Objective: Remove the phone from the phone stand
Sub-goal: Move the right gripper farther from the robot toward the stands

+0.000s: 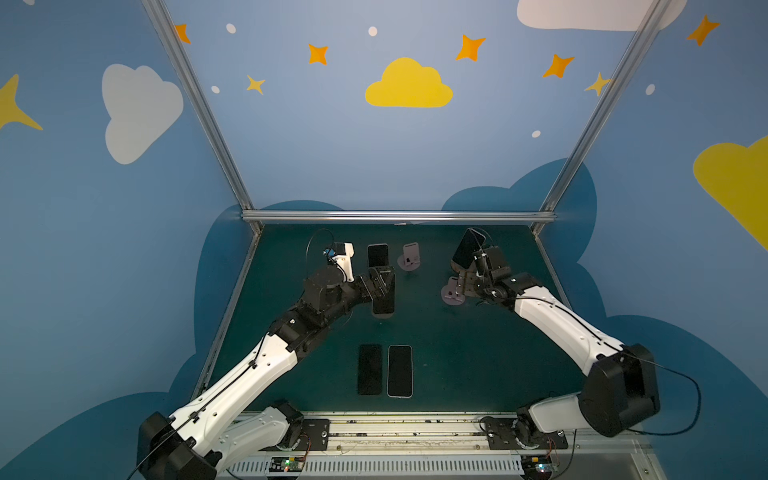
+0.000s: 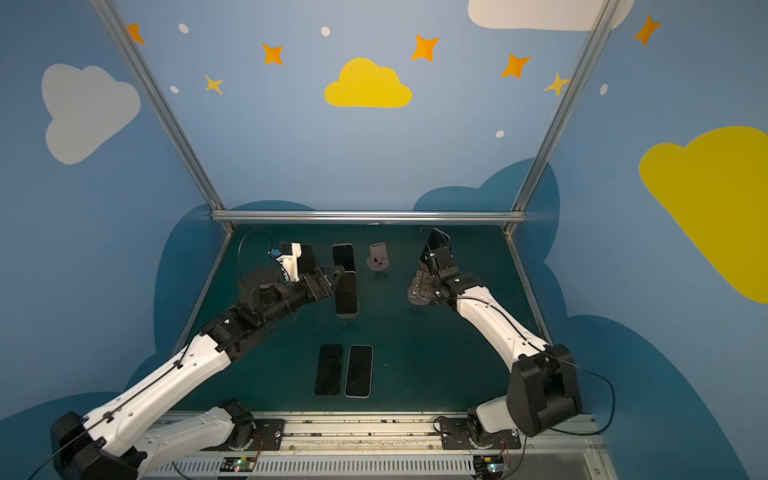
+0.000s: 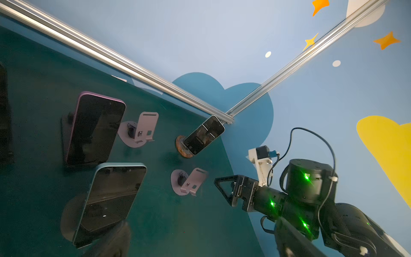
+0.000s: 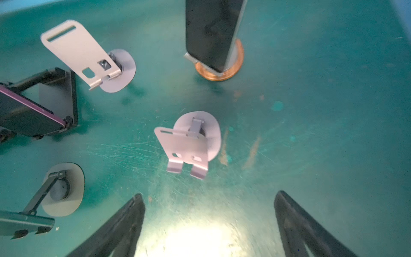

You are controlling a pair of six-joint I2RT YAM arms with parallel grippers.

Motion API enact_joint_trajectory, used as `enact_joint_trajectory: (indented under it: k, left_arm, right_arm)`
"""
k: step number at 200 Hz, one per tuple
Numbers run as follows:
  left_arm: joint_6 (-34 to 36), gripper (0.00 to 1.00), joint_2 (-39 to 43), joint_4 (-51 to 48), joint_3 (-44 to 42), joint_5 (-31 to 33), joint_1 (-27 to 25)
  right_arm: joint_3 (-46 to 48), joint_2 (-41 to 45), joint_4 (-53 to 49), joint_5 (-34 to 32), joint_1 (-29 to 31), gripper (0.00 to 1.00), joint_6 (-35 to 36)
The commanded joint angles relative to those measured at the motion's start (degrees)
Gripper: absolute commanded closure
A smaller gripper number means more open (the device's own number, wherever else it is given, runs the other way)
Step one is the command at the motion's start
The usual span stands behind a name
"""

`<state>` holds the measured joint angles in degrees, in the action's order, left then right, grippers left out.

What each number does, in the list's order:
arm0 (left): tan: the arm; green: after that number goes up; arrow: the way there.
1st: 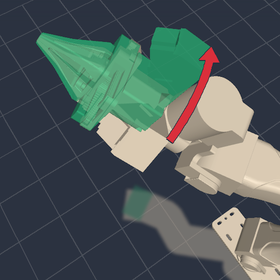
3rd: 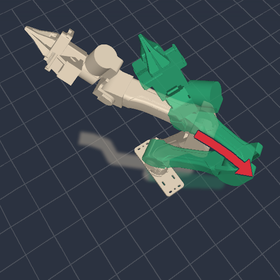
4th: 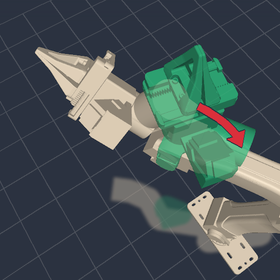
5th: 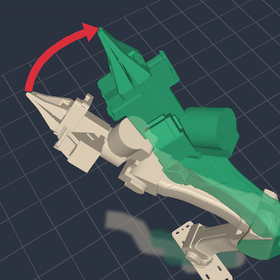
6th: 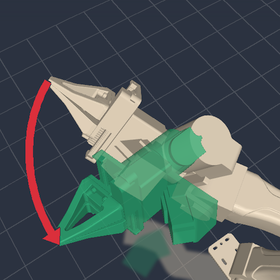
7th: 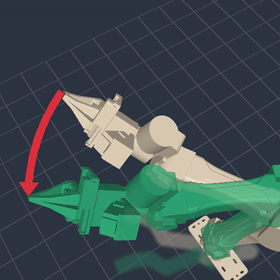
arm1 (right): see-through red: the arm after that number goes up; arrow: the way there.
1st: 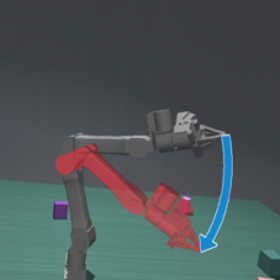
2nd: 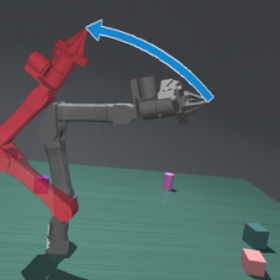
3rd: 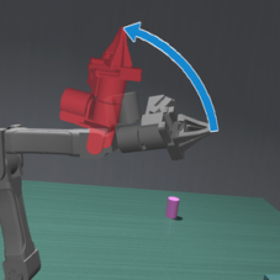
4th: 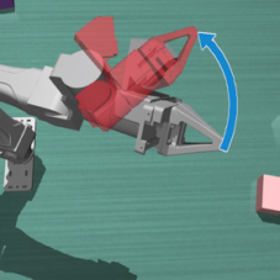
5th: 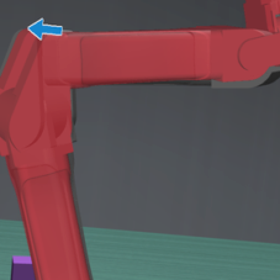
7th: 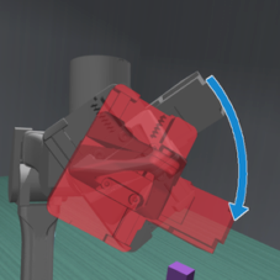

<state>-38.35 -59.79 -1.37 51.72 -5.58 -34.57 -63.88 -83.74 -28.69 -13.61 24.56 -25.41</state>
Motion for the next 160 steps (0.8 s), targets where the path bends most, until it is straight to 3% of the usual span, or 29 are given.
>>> enact_joint_trajectory:
  k: [1, 58, 106, 160]
  left_arm:
    - [2.46, 0.00, 0.40, -1.33, 0.21, 2.83, 0.14]
    - [1.02, 0.00, 1.61, 0.31, -0.79, 2.65, 1.94]
    - [0.38, 0.00, 1.81, 0.39, -0.73, 1.72, 3.01]
    - [-0.79, 0.00, 1.76, 0.93, -0.89, 0.76, 3.89]
  right_arm:
    - [-2.72, -2.36, 1.77, 4.45, -0.47, 0.08, 1.59]
    - [-7.31, -9.93, -0.62, 3.47, -0.83, 0.08, -1.32]
    - [-19.00, -20.11, -13.73, 2.78, -0.88, 0.13, -6.71]
    - [-14.91, -18.90, -10.34, 0.05, -0.22, 0.24, -11.19]
